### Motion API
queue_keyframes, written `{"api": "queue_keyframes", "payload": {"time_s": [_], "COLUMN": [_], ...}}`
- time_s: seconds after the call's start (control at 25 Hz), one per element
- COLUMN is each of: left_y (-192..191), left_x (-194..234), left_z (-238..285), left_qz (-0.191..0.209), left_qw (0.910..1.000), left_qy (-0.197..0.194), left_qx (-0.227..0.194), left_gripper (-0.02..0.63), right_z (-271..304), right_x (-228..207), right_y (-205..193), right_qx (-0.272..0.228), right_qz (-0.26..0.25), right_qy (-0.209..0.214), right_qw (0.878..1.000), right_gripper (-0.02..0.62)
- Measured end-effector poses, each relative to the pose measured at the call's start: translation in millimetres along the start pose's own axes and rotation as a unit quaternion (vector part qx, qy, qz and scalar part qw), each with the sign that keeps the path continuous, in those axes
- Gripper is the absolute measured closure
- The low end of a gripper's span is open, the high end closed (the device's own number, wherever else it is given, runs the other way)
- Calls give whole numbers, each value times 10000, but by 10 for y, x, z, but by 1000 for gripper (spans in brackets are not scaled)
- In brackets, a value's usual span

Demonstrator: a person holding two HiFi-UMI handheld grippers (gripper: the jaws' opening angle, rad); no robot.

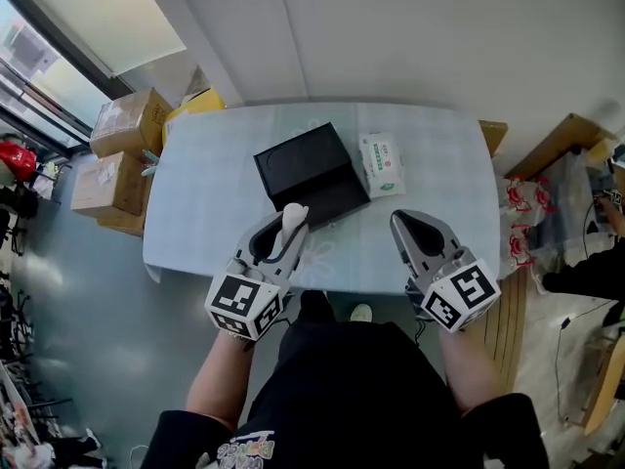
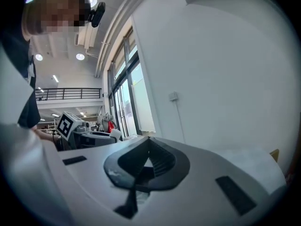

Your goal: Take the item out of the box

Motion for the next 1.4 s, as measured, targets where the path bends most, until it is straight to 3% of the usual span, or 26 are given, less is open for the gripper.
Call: {"api": "queue_keyframes", "payload": {"time_s": [0.2,0.72,1.08,1.4], "left_y": [22,-164,-441,-611], "left_x": [-185,-209,58,33], "left_z": [-302,-753,-1145,-1440], "left_qz": [-49,-164,-308,-312], "left_qw": [9995,9996,9994,9986], "left_qy": [130,139,-34,-414], "left_qx": [-275,-184,154,-129], "left_gripper": [471,472,472,472], "right_z": [-51,182,447,323], "right_x": [161,536,1017,1386], "right_y": [-66,-258,-594,-701], "right_qx": [111,350,595,665], "right_qz": [-33,46,251,210], "right_qy": [234,473,349,64], "right_qw": [9997,9983,9973,9975], "right_gripper": [586,586,586,586]}}
Point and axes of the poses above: the fingertips, and each gripper's own axes: z forward along the fingers, x to its left, y out of its top, the point moved 2 cm from there along -z, backward along the fingers, and after that the axes turned 3 degrees about x, right-handed, at the moved point
